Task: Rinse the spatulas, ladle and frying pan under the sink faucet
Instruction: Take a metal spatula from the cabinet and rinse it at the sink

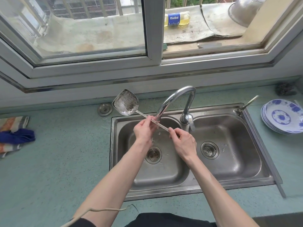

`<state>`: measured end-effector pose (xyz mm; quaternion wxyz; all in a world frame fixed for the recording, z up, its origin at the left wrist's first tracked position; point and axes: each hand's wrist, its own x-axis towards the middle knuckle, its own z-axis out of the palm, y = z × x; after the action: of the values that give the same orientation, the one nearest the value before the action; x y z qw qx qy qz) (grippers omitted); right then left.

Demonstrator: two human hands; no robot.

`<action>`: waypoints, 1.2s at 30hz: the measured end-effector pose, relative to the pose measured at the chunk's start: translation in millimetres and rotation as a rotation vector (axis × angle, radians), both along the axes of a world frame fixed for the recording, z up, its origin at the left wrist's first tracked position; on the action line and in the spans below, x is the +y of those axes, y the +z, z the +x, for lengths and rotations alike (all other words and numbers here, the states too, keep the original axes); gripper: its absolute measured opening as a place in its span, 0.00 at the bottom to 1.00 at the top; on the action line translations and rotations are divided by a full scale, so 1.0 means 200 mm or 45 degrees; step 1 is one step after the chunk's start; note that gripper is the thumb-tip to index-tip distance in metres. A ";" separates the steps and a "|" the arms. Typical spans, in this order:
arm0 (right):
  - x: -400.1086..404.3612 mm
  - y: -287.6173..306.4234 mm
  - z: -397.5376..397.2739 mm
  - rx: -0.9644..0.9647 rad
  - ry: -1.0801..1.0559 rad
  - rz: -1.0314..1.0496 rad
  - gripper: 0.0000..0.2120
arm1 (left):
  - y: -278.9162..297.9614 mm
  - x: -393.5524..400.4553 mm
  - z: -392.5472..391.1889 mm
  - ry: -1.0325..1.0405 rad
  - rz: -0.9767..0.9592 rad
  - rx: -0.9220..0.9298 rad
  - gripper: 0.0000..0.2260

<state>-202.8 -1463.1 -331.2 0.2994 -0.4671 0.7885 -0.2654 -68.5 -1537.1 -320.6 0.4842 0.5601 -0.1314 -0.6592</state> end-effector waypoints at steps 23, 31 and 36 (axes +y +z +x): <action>-0.14 -0.07 -0.03 -1.140 -0.514 0.125 0.21 | -0.05 0.03 0.13 0.227 0.079 -0.043 0.06; -0.21 -0.03 0.03 -1.225 -0.516 -0.116 0.10 | -0.05 0.05 0.16 0.233 0.039 0.003 0.05; -0.21 -0.03 0.12 -1.198 -0.372 -0.165 0.10 | -0.05 0.13 0.04 0.027 -0.005 0.041 0.04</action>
<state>-178.7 -1505.1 -336.3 0.5529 -0.1989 0.6068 -0.5352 -61.0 -1511.9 -330.2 0.4942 0.5498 -0.1189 -0.6628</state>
